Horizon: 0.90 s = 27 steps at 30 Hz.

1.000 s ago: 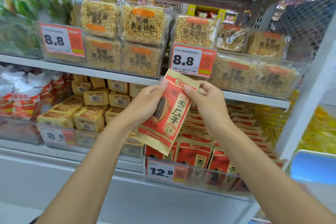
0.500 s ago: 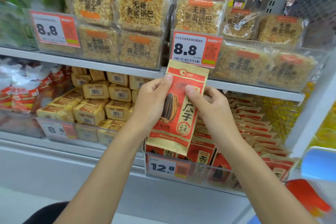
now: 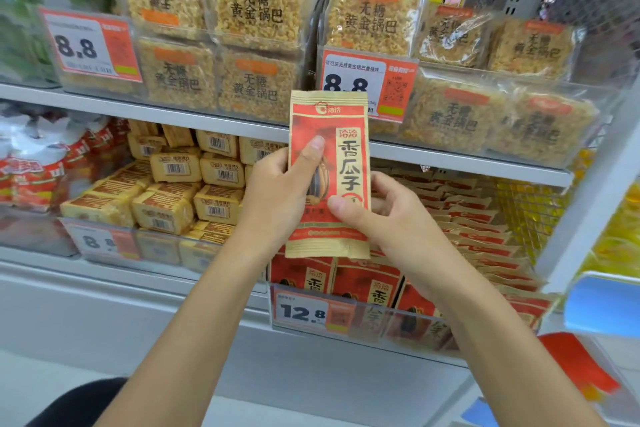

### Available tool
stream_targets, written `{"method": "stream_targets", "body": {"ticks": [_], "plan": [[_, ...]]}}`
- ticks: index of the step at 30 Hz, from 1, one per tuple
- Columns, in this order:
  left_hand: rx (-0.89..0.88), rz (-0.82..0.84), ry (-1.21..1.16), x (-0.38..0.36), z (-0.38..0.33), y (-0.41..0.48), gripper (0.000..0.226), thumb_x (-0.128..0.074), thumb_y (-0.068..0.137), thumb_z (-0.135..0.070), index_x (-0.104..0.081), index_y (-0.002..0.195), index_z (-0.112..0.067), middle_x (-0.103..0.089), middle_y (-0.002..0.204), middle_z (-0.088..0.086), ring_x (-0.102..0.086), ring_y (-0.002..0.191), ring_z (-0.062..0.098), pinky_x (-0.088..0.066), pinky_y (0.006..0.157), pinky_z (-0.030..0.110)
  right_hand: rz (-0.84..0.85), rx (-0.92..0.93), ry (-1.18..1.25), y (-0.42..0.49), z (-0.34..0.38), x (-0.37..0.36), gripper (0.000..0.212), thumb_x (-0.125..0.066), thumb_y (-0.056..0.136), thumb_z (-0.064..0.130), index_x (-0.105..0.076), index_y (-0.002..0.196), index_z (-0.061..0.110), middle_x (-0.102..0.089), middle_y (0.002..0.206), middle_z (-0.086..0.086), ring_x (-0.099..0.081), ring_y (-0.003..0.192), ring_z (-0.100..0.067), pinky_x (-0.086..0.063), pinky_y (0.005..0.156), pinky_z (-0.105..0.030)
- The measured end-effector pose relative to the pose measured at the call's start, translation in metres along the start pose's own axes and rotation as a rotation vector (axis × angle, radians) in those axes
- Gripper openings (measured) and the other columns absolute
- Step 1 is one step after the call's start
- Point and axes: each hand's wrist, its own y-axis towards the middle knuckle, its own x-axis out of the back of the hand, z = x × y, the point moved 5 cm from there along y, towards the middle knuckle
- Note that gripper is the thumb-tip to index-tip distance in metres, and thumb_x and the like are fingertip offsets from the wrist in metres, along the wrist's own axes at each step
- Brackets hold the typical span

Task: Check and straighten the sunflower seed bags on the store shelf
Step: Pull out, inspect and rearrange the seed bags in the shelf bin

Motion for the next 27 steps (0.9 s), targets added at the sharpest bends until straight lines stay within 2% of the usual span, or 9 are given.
{"method": "stream_targets", "body": {"ticks": [6,10,15,18,20,21,24,25,27], "plan": [[0.065,0.029,-0.035,0.001,0.001,-0.002,0.036,-0.057,0.096,-0.041,-0.072,0.089,-0.009,-0.077,0.080,0.005,-0.073,0.072,0.016,-0.058,0.072,0.035,0.009,0.028,0.068,0.000,0.001,-0.003,0.044,-0.072,0.081,0.022,-0.055,0.122,0.016,-0.076,0.102,-0.005,-0.073,0.092,-0.021,-0.059,0.082,-0.037],[0.056,-0.014,-0.100,0.006,0.001,-0.002,0.054,-0.059,0.094,-0.047,-0.064,0.101,0.007,-0.072,0.093,0.024,-0.070,0.087,0.041,-0.056,0.083,0.058,0.148,0.022,-0.016,-0.004,0.004,-0.007,0.067,-0.077,0.078,0.009,-0.043,0.133,0.026,-0.074,0.095,-0.008,-0.068,0.068,-0.022,-0.057,0.061,-0.030],[-0.194,-0.204,0.099,0.017,-0.016,-0.009,0.039,-0.067,0.089,-0.047,-0.048,0.117,-0.028,-0.062,0.110,-0.005,-0.067,0.095,0.013,-0.058,0.079,0.046,0.077,0.120,-0.056,-0.007,0.010,-0.006,0.065,-0.071,0.082,-0.004,-0.046,0.129,0.033,-0.071,0.096,-0.006,-0.065,0.062,-0.017,-0.054,0.059,-0.028],[-0.310,-0.125,0.149,0.014,-0.030,-0.012,0.044,-0.056,0.095,-0.049,-0.051,0.134,-0.030,-0.062,0.121,-0.011,-0.064,0.105,0.008,-0.058,0.084,0.039,-0.056,0.288,-0.176,-0.011,0.019,-0.008,0.067,-0.071,0.082,-0.002,-0.049,0.132,0.035,-0.070,0.103,0.009,-0.070,0.084,-0.009,-0.057,0.069,-0.024],[-0.232,0.079,0.035,0.003,-0.035,-0.014,0.053,-0.047,0.095,-0.056,-0.051,0.137,-0.025,-0.067,0.118,-0.013,-0.066,0.104,0.004,-0.056,0.084,0.029,-0.143,0.417,-0.431,-0.014,0.022,-0.013,0.077,-0.072,0.080,0.004,-0.042,0.144,0.035,-0.064,0.108,0.013,-0.064,0.096,-0.011,-0.055,0.079,-0.024],[-0.186,0.156,-0.028,-0.002,-0.038,-0.016,0.053,-0.046,0.094,-0.058,-0.055,0.128,-0.018,-0.070,0.109,-0.011,-0.068,0.096,0.003,-0.055,0.079,0.024,-0.144,0.464,-0.531,-0.015,0.023,-0.016,0.081,-0.073,0.079,0.010,-0.037,0.148,0.036,-0.058,0.114,0.011,-0.059,0.104,-0.012,-0.052,0.085,-0.023],[0.000,0.119,-0.297,-0.001,-0.036,-0.018,0.035,-0.051,0.098,-0.044,-0.060,0.110,-0.012,-0.074,0.094,-0.001,-0.072,0.088,0.013,-0.058,0.076,0.031,-0.046,0.410,-0.447,-0.016,0.020,-0.019,0.078,-0.069,0.080,0.048,-0.029,0.147,0.049,-0.029,0.147,0.017,-0.031,0.137,0.003,-0.035,0.105,-0.015],[0.064,0.082,-0.406,0.001,-0.033,-0.018,0.029,-0.049,0.100,-0.037,-0.061,0.113,-0.014,-0.076,0.097,0.002,-0.073,0.090,0.017,-0.060,0.077,0.035,-0.040,0.350,-0.340,-0.015,0.019,-0.018,0.078,-0.068,0.081,0.053,-0.027,0.146,0.051,-0.026,0.150,0.022,-0.032,0.136,0.008,-0.038,0.106,-0.019],[0.147,0.047,-0.525,0.003,-0.027,-0.016,0.026,-0.047,0.101,-0.032,-0.061,0.116,-0.016,-0.077,0.098,0.006,-0.074,0.088,0.021,-0.062,0.074,0.040,-0.022,0.228,-0.136,-0.012,0.016,-0.016,0.080,-0.073,0.084,0.038,-0.025,0.147,0.044,-0.050,0.138,0.019,-0.057,0.118,0.001,-0.054,0.095,-0.032]]}}
